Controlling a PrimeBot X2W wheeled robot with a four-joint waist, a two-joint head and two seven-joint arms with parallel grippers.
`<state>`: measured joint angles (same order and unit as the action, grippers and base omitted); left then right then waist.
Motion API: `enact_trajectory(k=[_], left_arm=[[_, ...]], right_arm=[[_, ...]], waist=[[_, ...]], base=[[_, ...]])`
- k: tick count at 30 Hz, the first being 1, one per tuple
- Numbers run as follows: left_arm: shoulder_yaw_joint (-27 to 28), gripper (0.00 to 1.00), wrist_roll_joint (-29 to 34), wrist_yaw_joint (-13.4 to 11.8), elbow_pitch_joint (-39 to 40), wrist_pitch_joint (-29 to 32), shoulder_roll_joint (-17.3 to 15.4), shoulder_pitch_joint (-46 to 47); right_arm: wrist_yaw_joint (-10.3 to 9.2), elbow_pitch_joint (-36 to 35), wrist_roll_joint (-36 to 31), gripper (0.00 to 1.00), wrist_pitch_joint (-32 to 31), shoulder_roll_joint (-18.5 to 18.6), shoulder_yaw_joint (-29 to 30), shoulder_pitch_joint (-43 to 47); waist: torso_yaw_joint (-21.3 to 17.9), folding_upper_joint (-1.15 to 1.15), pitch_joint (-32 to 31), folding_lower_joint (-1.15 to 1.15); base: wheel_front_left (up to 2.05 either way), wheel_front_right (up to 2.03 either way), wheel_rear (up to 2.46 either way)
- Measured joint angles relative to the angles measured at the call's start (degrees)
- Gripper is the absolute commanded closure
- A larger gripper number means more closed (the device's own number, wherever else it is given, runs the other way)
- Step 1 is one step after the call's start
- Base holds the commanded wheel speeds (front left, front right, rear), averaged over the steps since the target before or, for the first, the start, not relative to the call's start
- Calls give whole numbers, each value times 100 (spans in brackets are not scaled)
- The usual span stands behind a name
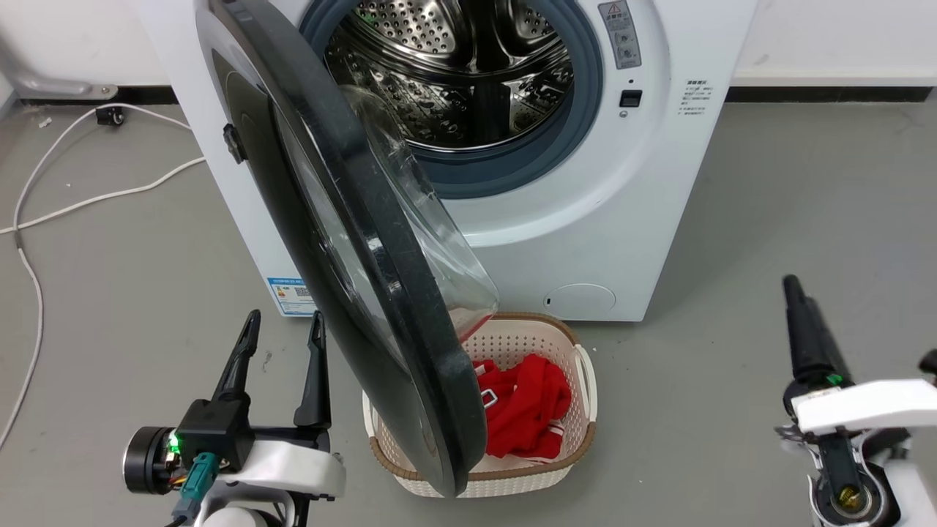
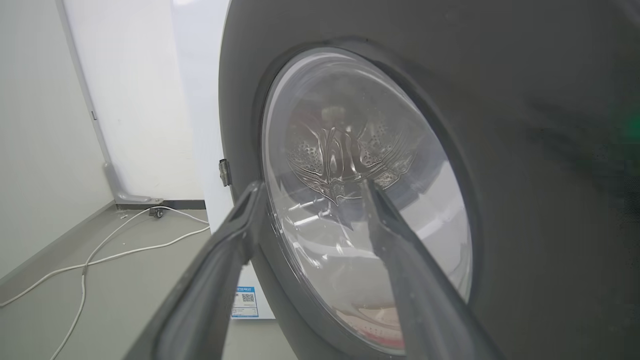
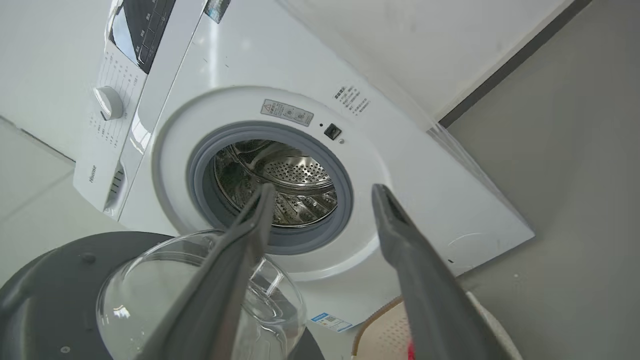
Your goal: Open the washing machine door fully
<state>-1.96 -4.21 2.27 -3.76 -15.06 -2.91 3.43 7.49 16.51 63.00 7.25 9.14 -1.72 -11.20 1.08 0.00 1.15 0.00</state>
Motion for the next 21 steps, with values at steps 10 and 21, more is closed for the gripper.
enact_trajectory(k=[10, 21], left_arm=[[98, 0, 16, 1, 5, 0, 1, -65], [167, 0, 97, 36, 35, 0, 0, -64]], right_arm=[[0, -697, -4361, 0, 672, -199, 712, 240], [2, -2143, -6638, 0, 347, -606, 630, 1134]], waist=[[-46, 0, -50, 0], [-34, 0, -7, 0]], base=[[0, 0, 0], [0, 0, 0]])
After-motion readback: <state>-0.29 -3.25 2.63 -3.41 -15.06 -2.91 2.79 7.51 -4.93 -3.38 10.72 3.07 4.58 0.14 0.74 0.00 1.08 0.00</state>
